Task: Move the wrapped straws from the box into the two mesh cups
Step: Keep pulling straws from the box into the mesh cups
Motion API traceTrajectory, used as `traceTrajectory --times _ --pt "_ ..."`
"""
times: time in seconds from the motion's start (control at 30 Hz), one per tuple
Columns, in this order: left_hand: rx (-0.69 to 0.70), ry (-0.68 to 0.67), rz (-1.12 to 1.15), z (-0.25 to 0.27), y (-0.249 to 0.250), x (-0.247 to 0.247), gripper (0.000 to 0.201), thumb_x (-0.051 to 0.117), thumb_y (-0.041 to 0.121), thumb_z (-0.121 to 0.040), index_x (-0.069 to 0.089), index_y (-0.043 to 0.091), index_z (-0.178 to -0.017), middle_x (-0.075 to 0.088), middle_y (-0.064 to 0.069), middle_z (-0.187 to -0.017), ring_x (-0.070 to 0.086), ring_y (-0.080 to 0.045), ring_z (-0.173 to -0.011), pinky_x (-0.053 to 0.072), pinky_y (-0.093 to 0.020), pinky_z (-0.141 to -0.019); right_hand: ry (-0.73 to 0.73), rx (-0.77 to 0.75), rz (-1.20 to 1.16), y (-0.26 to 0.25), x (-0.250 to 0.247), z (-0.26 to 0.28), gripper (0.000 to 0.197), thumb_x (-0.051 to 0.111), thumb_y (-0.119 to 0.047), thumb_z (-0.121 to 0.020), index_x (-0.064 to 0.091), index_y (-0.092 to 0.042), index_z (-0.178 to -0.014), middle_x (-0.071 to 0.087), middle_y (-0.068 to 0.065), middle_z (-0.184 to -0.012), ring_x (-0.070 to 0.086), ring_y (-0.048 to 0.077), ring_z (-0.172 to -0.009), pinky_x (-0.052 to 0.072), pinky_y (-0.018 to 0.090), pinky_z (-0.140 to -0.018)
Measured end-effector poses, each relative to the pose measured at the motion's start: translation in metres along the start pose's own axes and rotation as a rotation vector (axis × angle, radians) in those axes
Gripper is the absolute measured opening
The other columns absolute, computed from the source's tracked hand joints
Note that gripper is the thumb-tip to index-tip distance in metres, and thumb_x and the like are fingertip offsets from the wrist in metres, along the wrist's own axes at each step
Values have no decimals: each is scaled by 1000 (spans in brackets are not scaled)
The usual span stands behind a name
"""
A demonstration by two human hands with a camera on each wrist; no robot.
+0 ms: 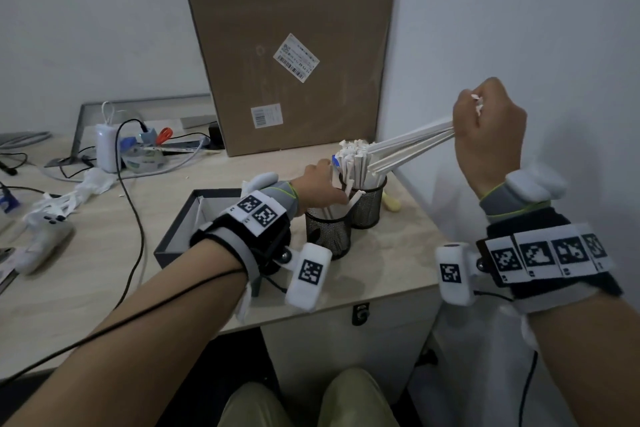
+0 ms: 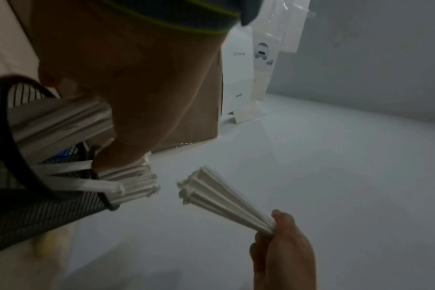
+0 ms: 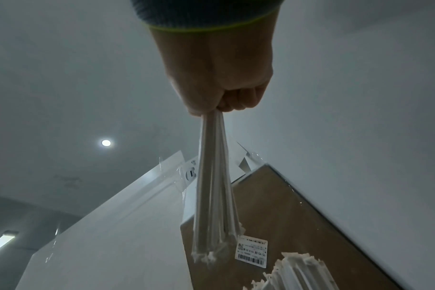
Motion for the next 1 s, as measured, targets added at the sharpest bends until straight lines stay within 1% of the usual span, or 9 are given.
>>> traceTrajectory --times 0.1,0.2,0.37,0.47,0.57,0.63,0.7,0.9,1.0 --pt "19 -8 -90 -6 10 13 104 79 40 -70 12 16 -147 23 -14 -146 33 -36 -134 36 -44 -108 29 9 22 1 -8 -1 18 39 -21 -95 40 -9 -81 43 12 -67 38 26 -61 18 28 -57" --pt "41 48 -216 -10 17 21 110 81 48 -65 15 12 -145 27 -15 -140 35 -37 -130 37 -46 -106 36 15 34 4 -12 2 26 39 -23 -95 46 -1 -81 44 13 -66 39 28 -60 20 30 -57" --pt "42 190 -184 -7 24 22 71 68 44 -81 35 6 -130 42 -16 -127 47 -36 -116 40 -40 -93 -19 -3 29 7 -9 9 31 39 -25 -93 51 2 -85 47 10 -66 40 27 -60 22 30 -57" --pt "61 175 -137 -9 20 14 39 58 36 -90 47 6 -112 54 -10 -103 54 -32 -102 39 -33 -75 -70 -9 6 4 0 13 31 39 -25 -92 52 2 -85 47 8 -65 40 26 -59 19 30 -57" --pt "82 195 -94 -6 13 4 30 58 26 -90 59 1 -107 60 -16 -107 55 -32 -100 35 -29 -73 -160 -8 -14 -2 19 19 28 38 -28 -90 49 -4 -80 43 3 -59 41 25 -58 22 30 -56" --pt "79 194 -38 -6 5 1 19 54 18 -90 61 1 -87 59 -20 -96 52 -29 -87 32 -28 -68 -250 -16 -21 -6 37 24 22 37 -30 -88 43 -12 -77 40 -1 -56 42 25 -57 24 30 -56" --pt "58 195 29 -5 -4 0 26 51 16 -90 50 6 -67 52 -15 -79 45 -24 -78 31 -28 -62 -341 -26 -6 -12 55 29 23 36 -33 -88 42 -13 -78 44 4 -59 44 27 -58 25 32 -57" --pt "-1 126 238 4 -15 -8 29 61 33 -89 61 4 -92 56 -12 -90 52 -23 -80 49 -37 -72 -544 -10 85 -15 93 40 28 36 -31 -91 45 -6 -82 54 17 -71 53 38 -71 36 41 -62" --pt "-26 71 283 9 -19 -9 26 57 33 -92 55 7 -95 52 -11 -91 50 -19 -70 44 -27 -56 -636 -41 160 -19 102 46 20 39 -24 -96 40 -8 -83 51 16 -72 50 37 -72 29 36 -61"
Point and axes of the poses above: each hand's wrist, its own z-axis away from the middle knuckle, its own x-axis out of the palm, y = z × x, the point moved 5 cm from there along -z, towards the middle knuckle
